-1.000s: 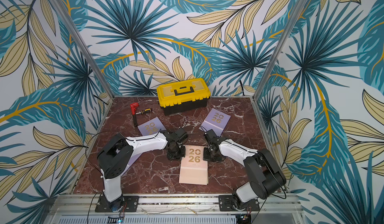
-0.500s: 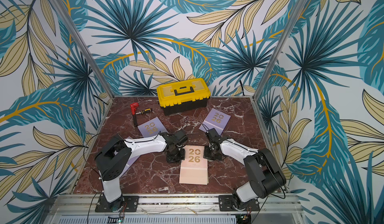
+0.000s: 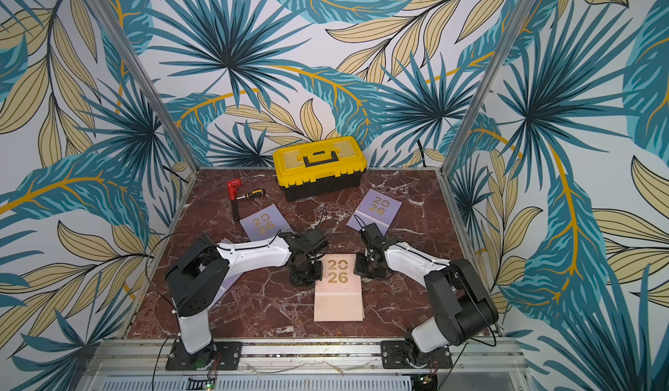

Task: Stack the calendars
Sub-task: Adjust the calendars at the center of the board.

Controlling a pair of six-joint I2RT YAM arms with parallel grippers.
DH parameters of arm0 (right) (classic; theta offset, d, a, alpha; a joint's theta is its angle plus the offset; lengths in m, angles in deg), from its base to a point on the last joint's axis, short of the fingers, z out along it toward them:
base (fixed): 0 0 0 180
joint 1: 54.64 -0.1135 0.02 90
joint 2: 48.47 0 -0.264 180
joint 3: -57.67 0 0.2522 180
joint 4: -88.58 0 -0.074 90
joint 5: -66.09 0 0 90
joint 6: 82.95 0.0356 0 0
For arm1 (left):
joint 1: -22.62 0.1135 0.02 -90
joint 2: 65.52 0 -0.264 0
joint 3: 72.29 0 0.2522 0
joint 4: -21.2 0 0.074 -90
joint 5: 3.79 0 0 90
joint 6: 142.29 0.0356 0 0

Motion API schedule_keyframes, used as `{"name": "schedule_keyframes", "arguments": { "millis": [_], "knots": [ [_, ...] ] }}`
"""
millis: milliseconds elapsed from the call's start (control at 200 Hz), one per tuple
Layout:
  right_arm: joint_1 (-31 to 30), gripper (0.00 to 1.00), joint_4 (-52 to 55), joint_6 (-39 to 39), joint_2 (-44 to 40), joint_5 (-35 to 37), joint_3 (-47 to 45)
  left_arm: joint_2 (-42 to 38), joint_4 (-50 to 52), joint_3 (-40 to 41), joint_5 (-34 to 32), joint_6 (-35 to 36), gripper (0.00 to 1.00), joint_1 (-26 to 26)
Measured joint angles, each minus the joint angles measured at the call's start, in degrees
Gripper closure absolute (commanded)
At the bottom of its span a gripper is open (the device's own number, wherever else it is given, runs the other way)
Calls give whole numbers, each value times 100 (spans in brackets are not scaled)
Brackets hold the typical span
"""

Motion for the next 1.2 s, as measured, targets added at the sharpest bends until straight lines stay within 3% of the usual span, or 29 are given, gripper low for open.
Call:
{"name": "schedule_keyframes", "arguments": {
  "millis": [185, 556, 1202],
  "knots": [
    [72, 97, 225, -68, -160, 164, -74, 0, -68, 13, 59, -4, 100, 0],
    [37, 97, 1003, 142, -1305, 315, -916, -9, -122, 50, 116, -2, 100, 4],
    [-284, 97, 39, 909, -1556, -557, -1416, -22, -87, 63, 107, -4, 100, 31]
  ]
}}
